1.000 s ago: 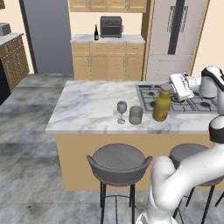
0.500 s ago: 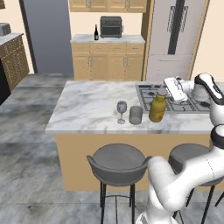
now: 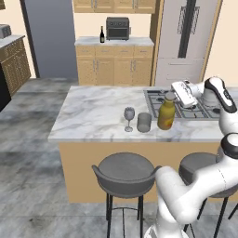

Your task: There is a wine glass and glass cup on the dining counter. Place the wine bottle next to the wine glass and the juice bottle next to the glass cup.

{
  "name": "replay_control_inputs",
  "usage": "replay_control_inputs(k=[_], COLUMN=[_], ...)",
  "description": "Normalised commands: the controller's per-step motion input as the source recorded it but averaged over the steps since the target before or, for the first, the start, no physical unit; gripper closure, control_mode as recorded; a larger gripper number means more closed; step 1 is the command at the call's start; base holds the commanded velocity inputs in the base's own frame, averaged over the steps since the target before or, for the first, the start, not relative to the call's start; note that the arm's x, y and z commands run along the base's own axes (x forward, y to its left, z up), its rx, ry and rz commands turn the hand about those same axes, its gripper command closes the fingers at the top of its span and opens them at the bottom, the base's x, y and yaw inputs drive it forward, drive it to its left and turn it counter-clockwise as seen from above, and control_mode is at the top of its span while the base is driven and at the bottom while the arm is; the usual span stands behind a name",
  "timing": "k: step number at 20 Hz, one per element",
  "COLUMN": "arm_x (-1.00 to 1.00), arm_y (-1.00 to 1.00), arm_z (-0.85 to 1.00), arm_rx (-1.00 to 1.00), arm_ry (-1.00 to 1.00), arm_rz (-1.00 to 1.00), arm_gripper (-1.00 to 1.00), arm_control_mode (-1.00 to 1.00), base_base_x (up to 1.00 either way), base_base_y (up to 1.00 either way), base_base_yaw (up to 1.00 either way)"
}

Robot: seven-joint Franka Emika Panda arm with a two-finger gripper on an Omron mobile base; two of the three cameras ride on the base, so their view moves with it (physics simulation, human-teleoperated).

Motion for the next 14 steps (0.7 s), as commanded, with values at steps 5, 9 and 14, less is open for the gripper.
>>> replay_control_inputs(k=[5,9,14], arm_x=[-0.26,-0.03,0.02], arm_y=[0.35,0.04,-0.32], arm_z=[-0.12,0.24,0.40], arm_rx=[0.00,0.00,0.00], arm_ry=[0.02,0.00,0.00], arm_rz=[0.00,0.00,0.00], arm_gripper=[-1.00,-1.00,-1.00], arm_control_mode=[-1.00,-1.00,-1.00], base_base_x=[0.00,0.00,0.00], base_base_y=[0.00,0.00,0.00], base_base_yaw=[0.00,0.00,0.00])
